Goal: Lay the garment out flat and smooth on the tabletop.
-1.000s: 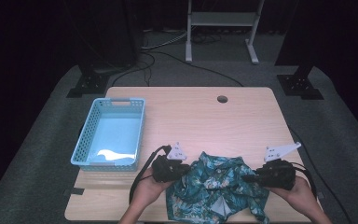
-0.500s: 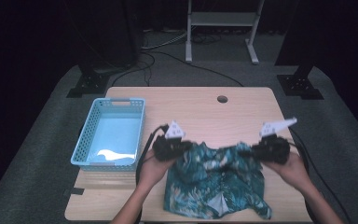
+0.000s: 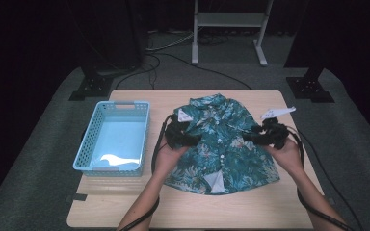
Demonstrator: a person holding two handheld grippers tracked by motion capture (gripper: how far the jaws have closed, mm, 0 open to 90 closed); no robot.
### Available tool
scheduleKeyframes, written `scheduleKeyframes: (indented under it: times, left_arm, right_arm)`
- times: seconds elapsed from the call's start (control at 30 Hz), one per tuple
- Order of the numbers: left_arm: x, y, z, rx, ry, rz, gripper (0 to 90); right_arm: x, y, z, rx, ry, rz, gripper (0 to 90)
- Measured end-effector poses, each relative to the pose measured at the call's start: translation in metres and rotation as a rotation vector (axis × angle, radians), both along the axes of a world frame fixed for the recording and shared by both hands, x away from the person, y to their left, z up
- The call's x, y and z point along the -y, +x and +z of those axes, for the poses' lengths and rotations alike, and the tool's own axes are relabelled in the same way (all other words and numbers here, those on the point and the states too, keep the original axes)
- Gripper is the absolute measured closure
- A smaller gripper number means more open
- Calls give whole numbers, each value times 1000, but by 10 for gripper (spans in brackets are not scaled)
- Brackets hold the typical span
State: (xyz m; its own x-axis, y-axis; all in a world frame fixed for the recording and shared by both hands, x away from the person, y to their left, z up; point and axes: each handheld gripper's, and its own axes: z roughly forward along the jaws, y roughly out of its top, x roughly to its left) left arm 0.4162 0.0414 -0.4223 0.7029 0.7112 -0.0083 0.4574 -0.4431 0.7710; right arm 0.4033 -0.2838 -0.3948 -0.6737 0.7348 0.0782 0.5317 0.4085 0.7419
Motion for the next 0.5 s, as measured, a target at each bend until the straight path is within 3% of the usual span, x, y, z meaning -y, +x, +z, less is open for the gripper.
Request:
scheduleKeyframes:
  times: [0.1,0.2,0.37,0.5]
  left_arm:
    - [7,-2,-20,-41,52,-7,220]
    - [11,-3,-30,-68,88,-20,193]
    - [15,-2,-40,-105,145,-15,130]
    - [16,-3,-48,-126,164,-20,124]
  right_arm:
    - [-9,-7,-28,-44,-44,45,409]
    - [-12,-8,-48,-75,-67,49,397]
    - [-15,-9,-64,-76,-128,44,373]
    - [-17,-12,-72,-77,-158,56,354]
